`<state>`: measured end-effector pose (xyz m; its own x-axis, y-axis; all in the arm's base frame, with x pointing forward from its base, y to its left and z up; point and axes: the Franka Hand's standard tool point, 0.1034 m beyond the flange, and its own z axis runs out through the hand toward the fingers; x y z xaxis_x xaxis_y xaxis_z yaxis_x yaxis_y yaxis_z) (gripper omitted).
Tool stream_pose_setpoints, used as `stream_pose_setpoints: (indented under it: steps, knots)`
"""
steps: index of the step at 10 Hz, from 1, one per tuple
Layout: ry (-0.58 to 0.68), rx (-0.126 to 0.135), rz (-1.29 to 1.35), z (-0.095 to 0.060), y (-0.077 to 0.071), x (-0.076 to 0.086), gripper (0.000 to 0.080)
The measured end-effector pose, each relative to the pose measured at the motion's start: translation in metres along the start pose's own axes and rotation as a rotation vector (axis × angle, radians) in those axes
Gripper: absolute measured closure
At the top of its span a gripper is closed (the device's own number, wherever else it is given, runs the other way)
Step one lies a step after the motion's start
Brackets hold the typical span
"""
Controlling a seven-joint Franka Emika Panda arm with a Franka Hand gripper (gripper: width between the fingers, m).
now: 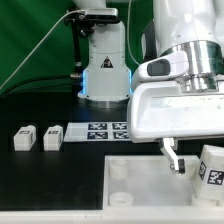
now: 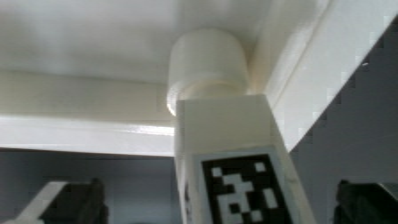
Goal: Assemble one leg
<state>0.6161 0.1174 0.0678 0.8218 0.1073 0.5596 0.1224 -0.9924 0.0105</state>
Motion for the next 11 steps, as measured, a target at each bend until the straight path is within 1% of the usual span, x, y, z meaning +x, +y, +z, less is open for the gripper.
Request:
stream_pose_setpoints:
  steps: [1,2,3,4,5,6,7,8,9,10,11]
  knots:
    - [-0.01,0.001,0.002,0.0,0.0,0.0,0.0151]
    - [-0.057,0.009,0.008,-0.003,0.001,0.003,0.0151]
    - [-0.114,0.02,0.015,-0.008,0.002,0.008,0.0151]
    - [-0.128,0.021,0.023,-0.009,0.006,0.013,0.0151]
    - [-0.195,0.031,0.029,-0.006,0.007,0.011,0.0151]
    - [-0.319,0.05,0.041,-0.005,0.006,0.007,0.0151]
    - [-0.396,0.06,0.049,-0.005,0.009,0.008,0.0151]
    - [-0.517,0.074,0.064,-0.007,0.009,0.003,0.0151]
    - [-0.616,0.083,0.076,-0.008,0.007,0.004,0.0151]
    - [-0.648,0.085,0.074,-0.006,0.006,0.009,0.0151]
    - [-0.601,0.077,0.072,-0.002,0.004,0.013,0.0151]
